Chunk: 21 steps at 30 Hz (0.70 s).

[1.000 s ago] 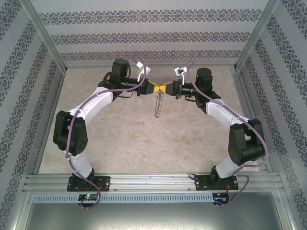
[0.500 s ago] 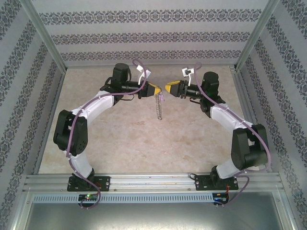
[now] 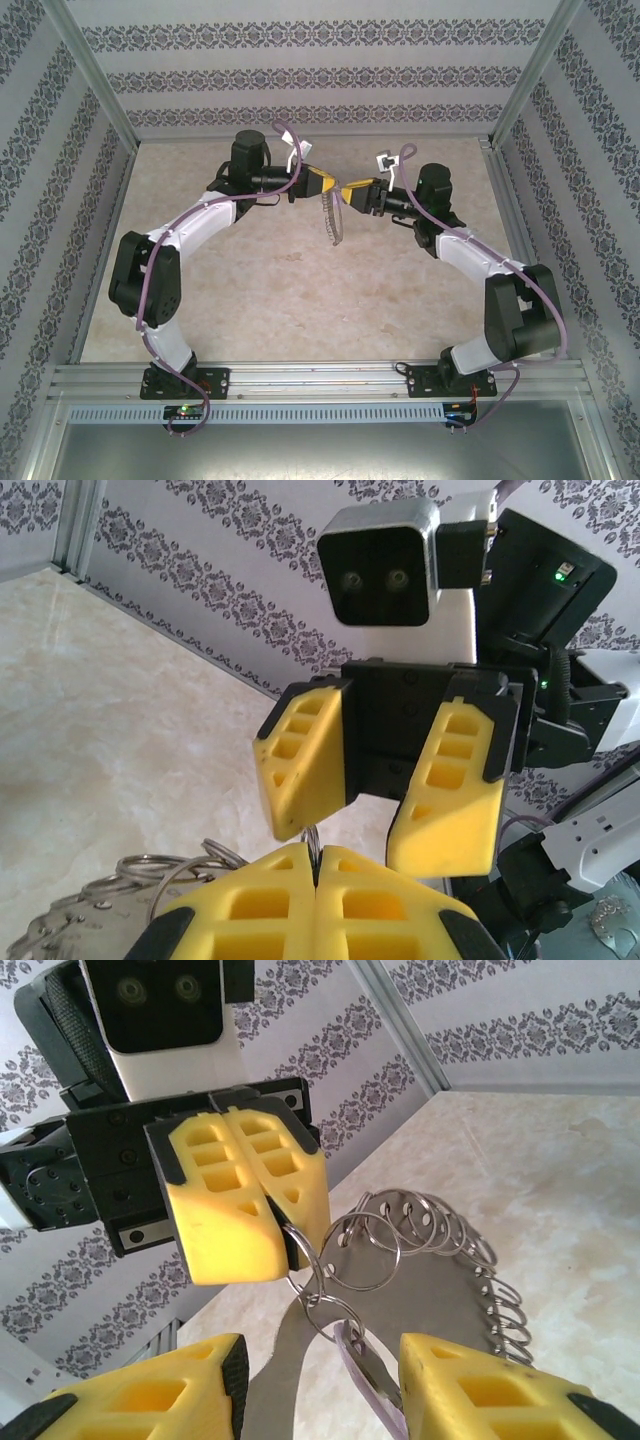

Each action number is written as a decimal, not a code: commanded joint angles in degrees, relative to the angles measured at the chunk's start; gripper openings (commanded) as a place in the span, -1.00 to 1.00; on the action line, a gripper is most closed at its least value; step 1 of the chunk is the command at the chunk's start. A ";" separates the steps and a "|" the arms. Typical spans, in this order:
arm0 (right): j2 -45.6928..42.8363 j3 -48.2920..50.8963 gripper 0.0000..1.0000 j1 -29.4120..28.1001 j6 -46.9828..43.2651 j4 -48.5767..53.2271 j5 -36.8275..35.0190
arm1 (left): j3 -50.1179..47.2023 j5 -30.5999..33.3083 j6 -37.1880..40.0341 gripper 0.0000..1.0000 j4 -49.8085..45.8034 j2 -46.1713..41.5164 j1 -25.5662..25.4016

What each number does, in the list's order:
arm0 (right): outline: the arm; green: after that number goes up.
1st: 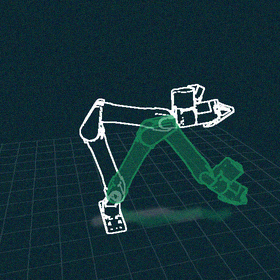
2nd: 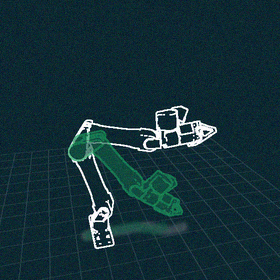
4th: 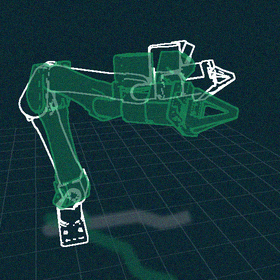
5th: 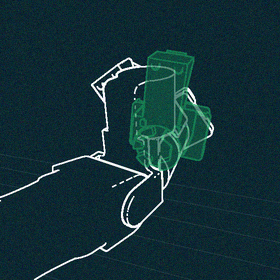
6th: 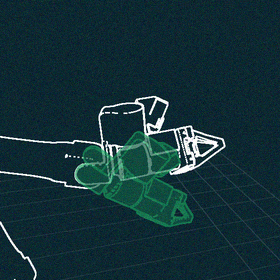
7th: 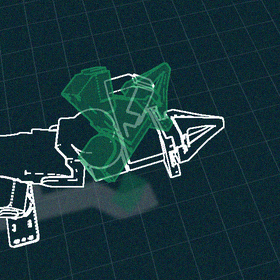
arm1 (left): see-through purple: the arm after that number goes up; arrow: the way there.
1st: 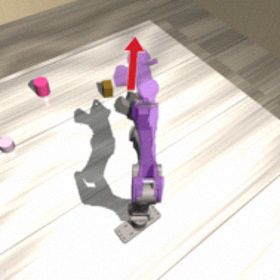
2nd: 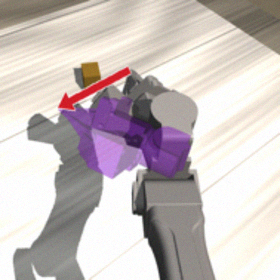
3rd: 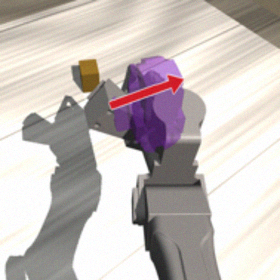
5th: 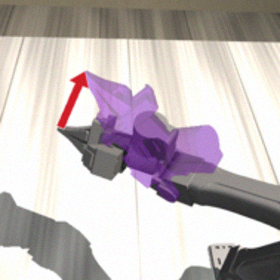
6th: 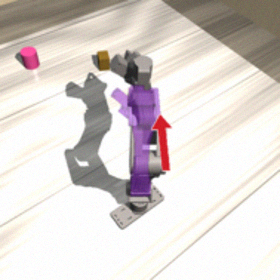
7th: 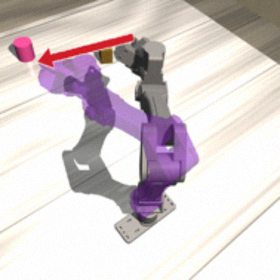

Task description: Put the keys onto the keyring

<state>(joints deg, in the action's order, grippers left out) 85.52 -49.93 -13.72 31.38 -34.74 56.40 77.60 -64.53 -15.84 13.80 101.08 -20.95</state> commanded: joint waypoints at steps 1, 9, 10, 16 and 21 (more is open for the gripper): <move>1.31 -0.32 -0.10 -1.09 0.42 -3.62 0.99 | -0.19 -2.13 -1.74 -1.00 5.53 -2.73 -0.35; 3.44 -0.56 -0.37 -2.05 3.03 -7.67 2.03 | -0.78 -2.64 -2.86 -1.00 7.23 -2.90 -0.33; 3.51 -0.51 -0.50 -2.10 3.16 -7.79 2.29 | -0.85 -2.68 -2.84 -1.00 7.36 -2.90 -0.34; 3.13 0.45 -0.90 -2.01 3.03 -7.78 3.36 | -1.14 -2.53 -3.01 -1.00 7.97 -3.24 -0.33; 3.47 0.22 -1.00 -2.20 2.98 -7.80 4.67 | -1.98 -2.38 -3.98 -1.00 10.40 -3.67 -0.35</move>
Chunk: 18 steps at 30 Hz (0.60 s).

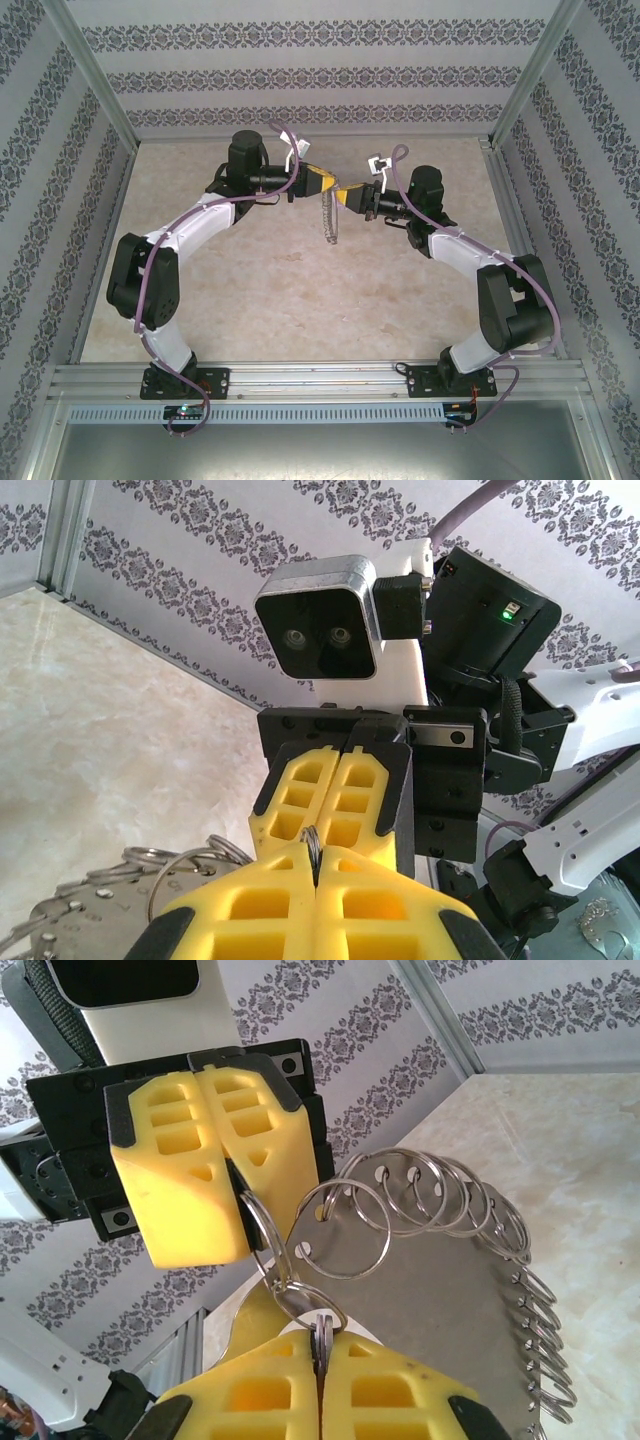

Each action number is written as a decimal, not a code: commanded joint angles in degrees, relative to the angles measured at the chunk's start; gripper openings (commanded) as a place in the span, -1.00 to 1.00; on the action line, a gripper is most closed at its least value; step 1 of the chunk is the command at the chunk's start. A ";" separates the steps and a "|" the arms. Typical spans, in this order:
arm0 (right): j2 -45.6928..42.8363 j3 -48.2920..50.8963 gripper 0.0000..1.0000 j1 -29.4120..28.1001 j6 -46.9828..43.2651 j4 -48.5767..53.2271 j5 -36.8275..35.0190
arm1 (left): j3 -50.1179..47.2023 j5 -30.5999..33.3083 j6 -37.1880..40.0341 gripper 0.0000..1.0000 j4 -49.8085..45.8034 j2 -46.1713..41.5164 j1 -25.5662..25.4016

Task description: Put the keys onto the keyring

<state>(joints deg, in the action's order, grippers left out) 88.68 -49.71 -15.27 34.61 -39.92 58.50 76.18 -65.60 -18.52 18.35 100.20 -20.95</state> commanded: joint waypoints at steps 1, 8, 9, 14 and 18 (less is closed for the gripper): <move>0.52 -0.27 -1.00 -0.93 -0.25 -2.48 2.82 | -0.91 -1.42 -1.73 -1.00 7.01 -2.82 -0.38; 2.07 -2.54 -1.00 -2.33 -0.11 -2.27 4.48 | -2.94 -1.17 -4.11 -1.00 12.09 -2.98 -0.38; 2.24 -2.83 -1.00 -2.56 -0.11 -2.03 4.81 | -3.09 -1.13 -4.36 -1.00 12.51 -3.00 -0.39; 2.90 -4.51 -1.00 -3.17 -0.02 -1.39 5.22 | -4.23 -1.02 -5.15 -1.00 14.37 -3.04 -0.34; 2.69 -4.29 -1.00 -2.89 -0.39 -1.29 4.66 | -4.94 -0.78 -5.58 -1.00 15.61 -3.16 -0.39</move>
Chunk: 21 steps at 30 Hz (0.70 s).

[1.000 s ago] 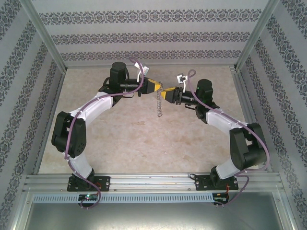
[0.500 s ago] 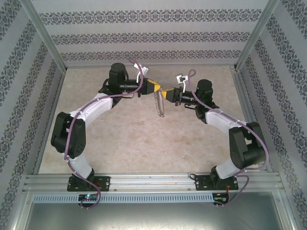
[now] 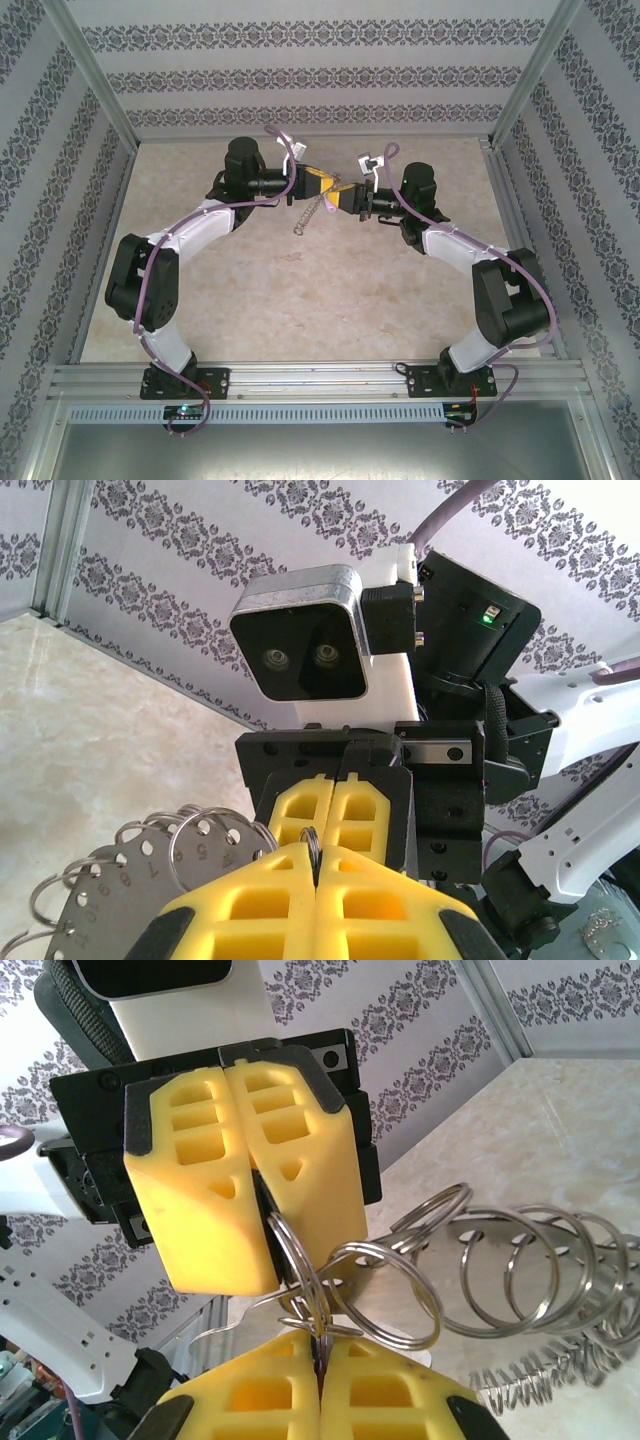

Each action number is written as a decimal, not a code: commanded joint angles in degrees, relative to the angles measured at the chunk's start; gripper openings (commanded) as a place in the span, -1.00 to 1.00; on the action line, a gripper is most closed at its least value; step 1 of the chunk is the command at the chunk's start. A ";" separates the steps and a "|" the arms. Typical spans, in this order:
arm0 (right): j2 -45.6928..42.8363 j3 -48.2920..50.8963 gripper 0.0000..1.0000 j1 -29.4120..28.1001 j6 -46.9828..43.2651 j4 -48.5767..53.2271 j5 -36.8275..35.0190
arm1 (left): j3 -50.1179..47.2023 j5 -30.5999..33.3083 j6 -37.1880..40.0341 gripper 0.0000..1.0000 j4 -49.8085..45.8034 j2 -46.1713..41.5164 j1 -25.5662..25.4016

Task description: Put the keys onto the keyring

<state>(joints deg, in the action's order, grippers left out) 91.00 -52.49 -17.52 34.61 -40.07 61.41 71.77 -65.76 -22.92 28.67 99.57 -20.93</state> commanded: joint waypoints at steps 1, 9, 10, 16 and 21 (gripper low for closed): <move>0.40 -1.49 -1.00 -0.59 -0.18 -1.34 1.40 | -0.72 -0.56 -1.63 -1.00 6.01 -2.46 -0.43; 2.24 -4.39 -1.00 -2.65 1.73 -3.38 1.40 | -2.20 0.10 -4.56 -1.00 11.06 -1.67 -0.61; 2.35 -4.40 -1.00 -2.75 1.39 -2.89 1.46 | -2.33 0.21 -4.78 -1.00 11.46 -1.57 -0.62; 1.90 -2.08 -1.00 -1.92 0.69 -2.82 0.93 | -2.46 0.96 -5.61 -1.00 13.26 -1.57 -0.64; 1.13 1.25 -0.65 -1.41 0.21 -2.82 -1.16 | -2.42 1.44 -7.27 -1.00 15.87 -1.35 -0.68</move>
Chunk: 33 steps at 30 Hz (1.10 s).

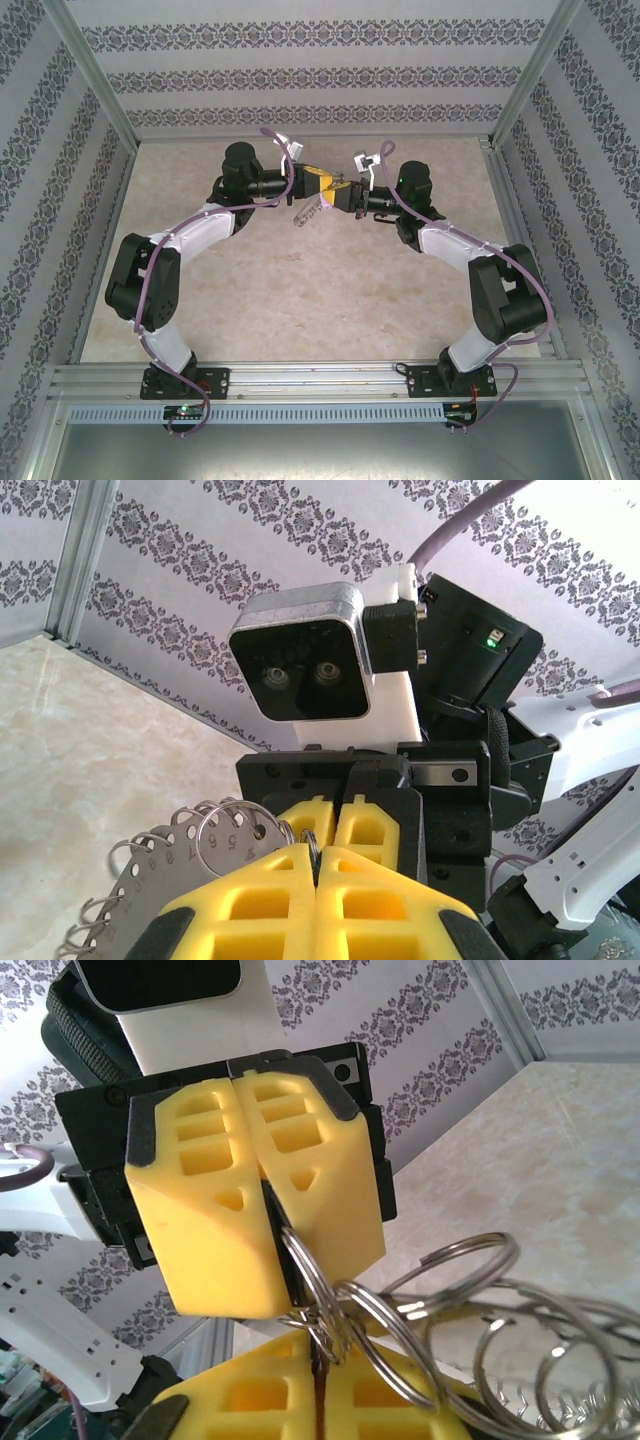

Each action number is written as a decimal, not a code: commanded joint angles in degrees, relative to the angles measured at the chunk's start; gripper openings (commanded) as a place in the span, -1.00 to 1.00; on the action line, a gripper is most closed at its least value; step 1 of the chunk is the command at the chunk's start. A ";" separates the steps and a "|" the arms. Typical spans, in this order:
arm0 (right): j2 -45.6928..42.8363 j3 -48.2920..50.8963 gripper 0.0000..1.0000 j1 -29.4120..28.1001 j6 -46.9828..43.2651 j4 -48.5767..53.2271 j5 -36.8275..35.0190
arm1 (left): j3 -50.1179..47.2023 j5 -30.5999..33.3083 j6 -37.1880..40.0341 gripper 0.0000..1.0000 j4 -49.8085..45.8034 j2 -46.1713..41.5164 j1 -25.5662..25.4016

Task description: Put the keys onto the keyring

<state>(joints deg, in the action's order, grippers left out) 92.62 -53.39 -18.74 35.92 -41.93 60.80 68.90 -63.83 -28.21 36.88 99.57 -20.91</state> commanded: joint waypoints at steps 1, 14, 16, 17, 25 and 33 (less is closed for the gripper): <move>-0.66 2.82 -0.59 -0.08 -1.02 -0.96 -0.81 | 0.44 -0.48 -2.12 -1.00 7.91 -1.31 -0.64; -10.56 12.64 -0.29 3.24 -2.96 1.55 -3.19 | 0.01 0.23 -3.43 -1.00 10.11 -1.31 -0.70; -13.05 13.77 -0.27 4.02 -2.75 2.07 -4.85 | -0.39 0.89 -3.43 -1.00 10.54 -1.32 -0.63; -14.42 14.08 -0.24 4.17 -2.45 2.50 -6.40 | -0.56 1.28 -3.45 -1.00 10.73 -1.22 -0.65; -21.83 12.51 0.06 2.13 3.00 4.78 -19.61 | -2.78 6.68 -3.26 -1.00 11.67 -1.68 -0.65; -17.01 8.61 0.06 0.47 12.59 -3.59 -22.43 | -5.40 10.81 -6.83 -1.00 17.53 -0.94 -0.64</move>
<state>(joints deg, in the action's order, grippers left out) 73.36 -42.46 -17.56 43.40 -39.77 40.49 63.46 -54.74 -32.49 46.78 99.59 -20.99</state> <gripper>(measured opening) 0.534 0.050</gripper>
